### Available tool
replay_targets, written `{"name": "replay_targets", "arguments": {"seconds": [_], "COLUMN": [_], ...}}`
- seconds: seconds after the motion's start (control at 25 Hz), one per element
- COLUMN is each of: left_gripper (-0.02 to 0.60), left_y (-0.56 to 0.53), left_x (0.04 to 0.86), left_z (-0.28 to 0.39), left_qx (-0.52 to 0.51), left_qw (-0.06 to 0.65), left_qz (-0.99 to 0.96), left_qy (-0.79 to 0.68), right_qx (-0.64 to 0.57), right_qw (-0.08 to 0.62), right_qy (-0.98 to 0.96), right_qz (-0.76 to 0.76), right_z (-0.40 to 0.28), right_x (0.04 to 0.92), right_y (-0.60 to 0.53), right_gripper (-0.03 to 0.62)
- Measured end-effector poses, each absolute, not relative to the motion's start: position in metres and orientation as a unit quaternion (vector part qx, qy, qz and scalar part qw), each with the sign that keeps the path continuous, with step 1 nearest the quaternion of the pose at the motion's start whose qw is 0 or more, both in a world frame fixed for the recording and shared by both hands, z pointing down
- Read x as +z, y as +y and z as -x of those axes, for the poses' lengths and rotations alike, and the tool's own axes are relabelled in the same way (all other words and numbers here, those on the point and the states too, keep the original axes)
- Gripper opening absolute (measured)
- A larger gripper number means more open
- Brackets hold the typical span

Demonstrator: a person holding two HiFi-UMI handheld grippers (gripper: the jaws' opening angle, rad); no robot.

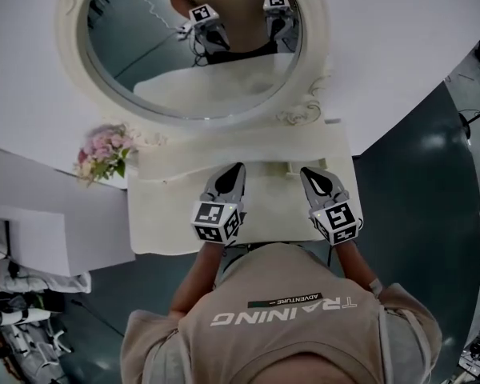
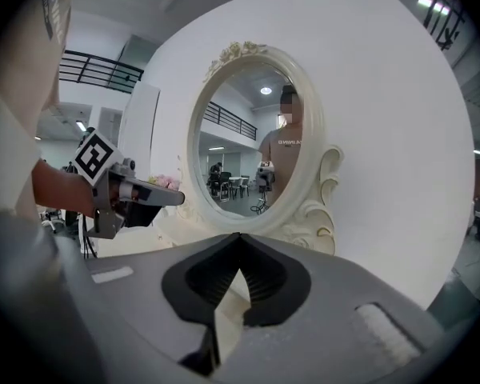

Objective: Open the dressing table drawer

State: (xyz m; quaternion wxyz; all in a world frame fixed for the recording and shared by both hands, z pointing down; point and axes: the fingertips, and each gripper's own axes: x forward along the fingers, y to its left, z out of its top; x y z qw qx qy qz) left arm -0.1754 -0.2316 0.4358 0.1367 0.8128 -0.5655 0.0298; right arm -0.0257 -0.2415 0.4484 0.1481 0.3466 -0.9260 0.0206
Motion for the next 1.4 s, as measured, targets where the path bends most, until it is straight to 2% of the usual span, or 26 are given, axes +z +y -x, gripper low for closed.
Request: {"name": "replay_targets", "arguments": {"seconds": [0.36,0.72,1.4], "left_gripper": [0.018,0.018,0.018], "left_y": [-0.230,-0.230,-0.219], "left_x": [0.372,0.357,0.366], "left_z": [0.194,0.204,0.204], "left_qx": [0.006,-0.005,-0.012], "left_qw": [0.079,0.054,0.080], "left_qz": [-0.817,-0.811,-0.818], "left_qy": [-0.572,-0.582,-0.569], "right_qx": [-0.021,-0.042,-0.040], "right_qw": [0.093,0.046,0.067], "right_qy": [-0.941,-0.940,-0.937], "right_qz": [-0.325,-0.335,-0.342], "right_z": [0.054,0.059,0.050], "right_x": [0.389,0.352,0.356], "right_y": [-0.249,-0.248,-0.231], "right_gripper": [0.002,0.002,0.002]}}
